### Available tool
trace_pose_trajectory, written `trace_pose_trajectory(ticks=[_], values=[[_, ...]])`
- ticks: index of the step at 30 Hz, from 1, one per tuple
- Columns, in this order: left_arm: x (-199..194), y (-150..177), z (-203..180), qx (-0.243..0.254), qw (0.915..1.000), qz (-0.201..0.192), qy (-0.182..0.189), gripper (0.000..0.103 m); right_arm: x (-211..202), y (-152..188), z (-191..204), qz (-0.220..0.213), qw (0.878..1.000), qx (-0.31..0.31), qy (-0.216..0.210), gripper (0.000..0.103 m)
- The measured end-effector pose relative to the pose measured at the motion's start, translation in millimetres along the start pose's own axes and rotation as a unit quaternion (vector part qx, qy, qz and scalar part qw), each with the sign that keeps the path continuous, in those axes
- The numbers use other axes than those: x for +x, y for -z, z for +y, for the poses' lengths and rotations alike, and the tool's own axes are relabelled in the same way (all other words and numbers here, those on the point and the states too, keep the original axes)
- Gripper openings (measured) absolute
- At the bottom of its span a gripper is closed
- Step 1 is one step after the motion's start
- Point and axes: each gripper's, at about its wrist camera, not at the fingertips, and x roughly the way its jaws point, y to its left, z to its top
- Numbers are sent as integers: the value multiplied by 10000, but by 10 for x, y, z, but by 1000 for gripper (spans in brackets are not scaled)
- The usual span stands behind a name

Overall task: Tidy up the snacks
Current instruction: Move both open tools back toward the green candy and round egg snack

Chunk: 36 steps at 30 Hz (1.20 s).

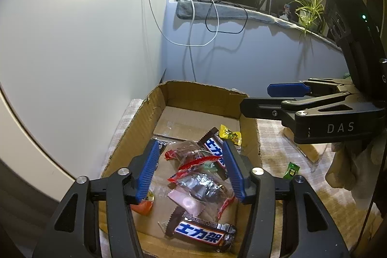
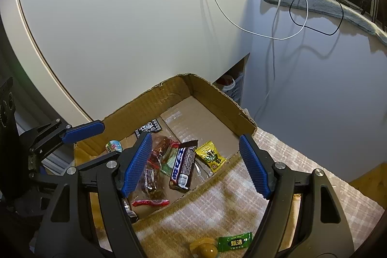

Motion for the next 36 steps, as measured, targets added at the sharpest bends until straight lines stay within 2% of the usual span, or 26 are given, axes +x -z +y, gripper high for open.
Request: trace_pose_trajectory(ticks=[9,13,25,30,36], values=[[-162,13,-117,52,9999,-112,51,57,-224,95,-20,-113,9999,24,22,77],[-230,34,-176,70,9998,-145,87,57,-413,167,-73,-273,9994,-23,192,77],[-371,137,-516,155,9989,-193,407,57,-969,498,-501,-541,9974,359,313,77],[-379,253,-759,256,9975,-109,649,57,-1049,687,-575,-396,9985,250,285,77],[-277,435,-1060,368,9944,141,977,57,-1009,921,-619,-61,9993,352,-141,77]])
